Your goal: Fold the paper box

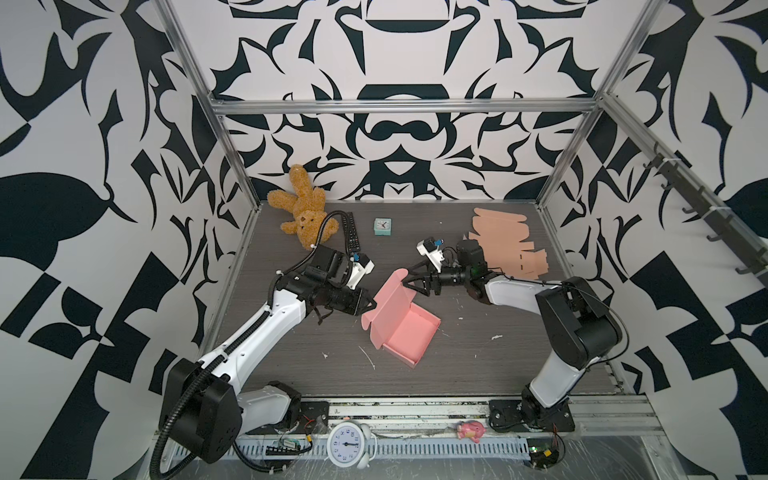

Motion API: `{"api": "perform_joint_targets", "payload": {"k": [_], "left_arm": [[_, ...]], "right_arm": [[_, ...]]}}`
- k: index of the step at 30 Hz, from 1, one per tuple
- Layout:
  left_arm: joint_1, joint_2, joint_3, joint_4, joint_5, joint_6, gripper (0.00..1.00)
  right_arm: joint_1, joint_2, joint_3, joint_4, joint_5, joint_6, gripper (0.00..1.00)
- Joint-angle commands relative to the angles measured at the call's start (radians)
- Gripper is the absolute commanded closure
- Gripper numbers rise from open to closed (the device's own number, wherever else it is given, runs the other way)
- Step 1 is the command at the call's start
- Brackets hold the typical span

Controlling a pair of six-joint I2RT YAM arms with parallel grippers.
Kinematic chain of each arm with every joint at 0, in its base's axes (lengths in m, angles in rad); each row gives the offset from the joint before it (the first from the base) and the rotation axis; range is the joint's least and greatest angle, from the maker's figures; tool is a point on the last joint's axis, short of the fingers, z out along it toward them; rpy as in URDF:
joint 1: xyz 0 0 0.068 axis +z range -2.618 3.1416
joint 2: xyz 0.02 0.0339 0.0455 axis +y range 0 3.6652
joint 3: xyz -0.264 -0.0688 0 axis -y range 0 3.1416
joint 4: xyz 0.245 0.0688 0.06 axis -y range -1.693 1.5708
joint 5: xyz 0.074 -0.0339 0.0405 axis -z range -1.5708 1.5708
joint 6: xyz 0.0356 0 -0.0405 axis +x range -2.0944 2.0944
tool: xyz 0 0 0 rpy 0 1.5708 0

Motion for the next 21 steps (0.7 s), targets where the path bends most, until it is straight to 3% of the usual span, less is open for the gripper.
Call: {"api": "perform_joint_targets", "payload": {"k": [1,5,11,21], "left_arm": [[0.003,-0.007,0.022,-0.048,-0.032,0.022,0.9],[0.006,-0.001,0.03,-0.044,-0.049,0.02,0.9],[0.006,-0.001,0.034,-0.048,-0.076,0.024,0.9],[0.015,0.007,0.048,-0.052,-0.085,0.031,0.91]], "right_arm": [[0.001,0.0,0.027,0.027,-0.043,0.004,0.32],[0.002,0.023,0.041,0.006,-0.055,-0.003,0.35],[0.01,0.038,0.078,-0.081,-0.052,-0.042,0.49],[0.018,0.043,0.115,-0.19,-0.046,-0.101,0.58]]}}
